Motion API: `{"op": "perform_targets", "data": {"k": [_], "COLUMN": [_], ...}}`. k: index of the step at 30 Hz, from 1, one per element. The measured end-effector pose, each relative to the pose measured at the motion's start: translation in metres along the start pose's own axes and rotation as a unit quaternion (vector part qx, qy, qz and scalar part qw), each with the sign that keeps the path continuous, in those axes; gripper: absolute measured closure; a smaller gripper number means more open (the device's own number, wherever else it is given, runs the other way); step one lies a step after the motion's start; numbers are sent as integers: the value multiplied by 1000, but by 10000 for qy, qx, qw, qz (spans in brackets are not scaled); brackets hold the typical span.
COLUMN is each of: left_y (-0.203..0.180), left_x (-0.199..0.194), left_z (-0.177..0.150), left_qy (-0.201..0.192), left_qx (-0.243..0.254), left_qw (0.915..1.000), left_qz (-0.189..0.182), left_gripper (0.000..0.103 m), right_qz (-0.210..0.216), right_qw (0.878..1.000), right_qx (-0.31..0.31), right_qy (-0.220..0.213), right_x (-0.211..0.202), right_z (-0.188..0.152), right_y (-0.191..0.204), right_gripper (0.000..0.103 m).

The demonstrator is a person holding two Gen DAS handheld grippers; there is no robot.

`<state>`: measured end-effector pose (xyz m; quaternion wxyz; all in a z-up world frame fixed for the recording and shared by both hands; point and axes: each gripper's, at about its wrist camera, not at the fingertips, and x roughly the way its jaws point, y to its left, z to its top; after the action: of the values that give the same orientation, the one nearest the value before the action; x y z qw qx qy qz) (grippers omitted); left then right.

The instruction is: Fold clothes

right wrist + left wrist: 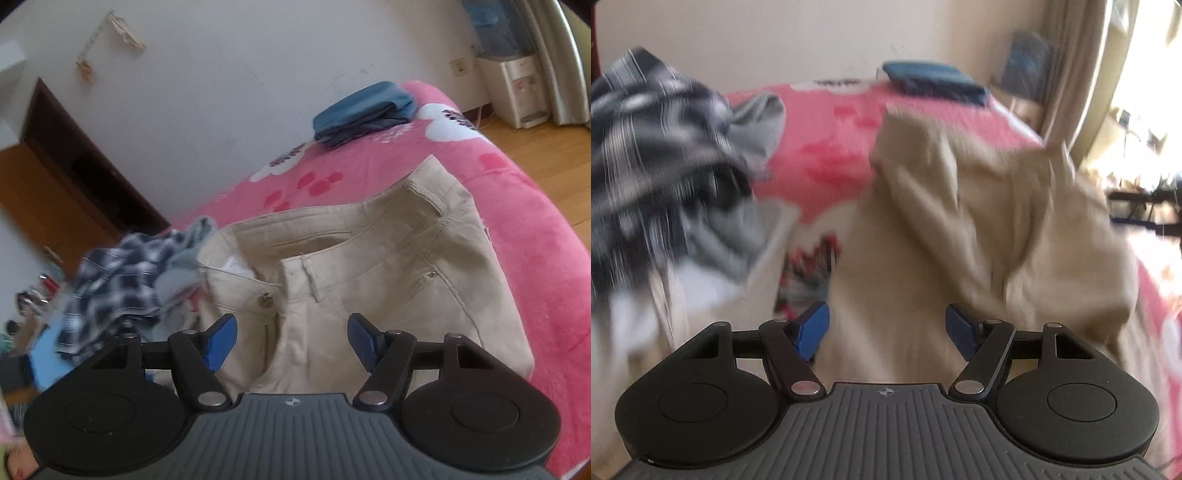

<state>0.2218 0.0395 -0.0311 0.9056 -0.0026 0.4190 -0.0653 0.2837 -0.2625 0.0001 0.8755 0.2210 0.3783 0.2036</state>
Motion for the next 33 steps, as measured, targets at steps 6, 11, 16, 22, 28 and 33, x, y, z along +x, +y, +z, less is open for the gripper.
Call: {"op": "perform_targets", "data": {"k": [6,11,16,22,28,33], "left_y": [-12,-8,-4,-10,-16,-16], "left_x": [21,42,57,61,66,66], "left_z": [-9,1,-2,-4,-3,-1], "left_qy": [-288,-366,-320,-506,-684,-767], "left_qx": [186,101,-39,251,427,350], "left_qw": [9992,9983,9986,9972,9951,9951], "left_qz": [228,436,416,490,569,513], "left_gripper": [34,34,33,33,33,33], "right_qz": [-292,-1322,-2141,-2201,-2396,-2517], "right_qw": [9988,9870,9715,9704,9617,9556], "right_qx": [-197,-897,-1000,-890,-1312,-1533], "right_qy": [354,182,182,445,244,26], "right_x": [17,17,12,12,28,26], "right_z": [3,16,27,1,-2,6], "right_y": [4,4,-29,-57,-62,-58], "right_gripper": [34,34,34,33,53,101]}}
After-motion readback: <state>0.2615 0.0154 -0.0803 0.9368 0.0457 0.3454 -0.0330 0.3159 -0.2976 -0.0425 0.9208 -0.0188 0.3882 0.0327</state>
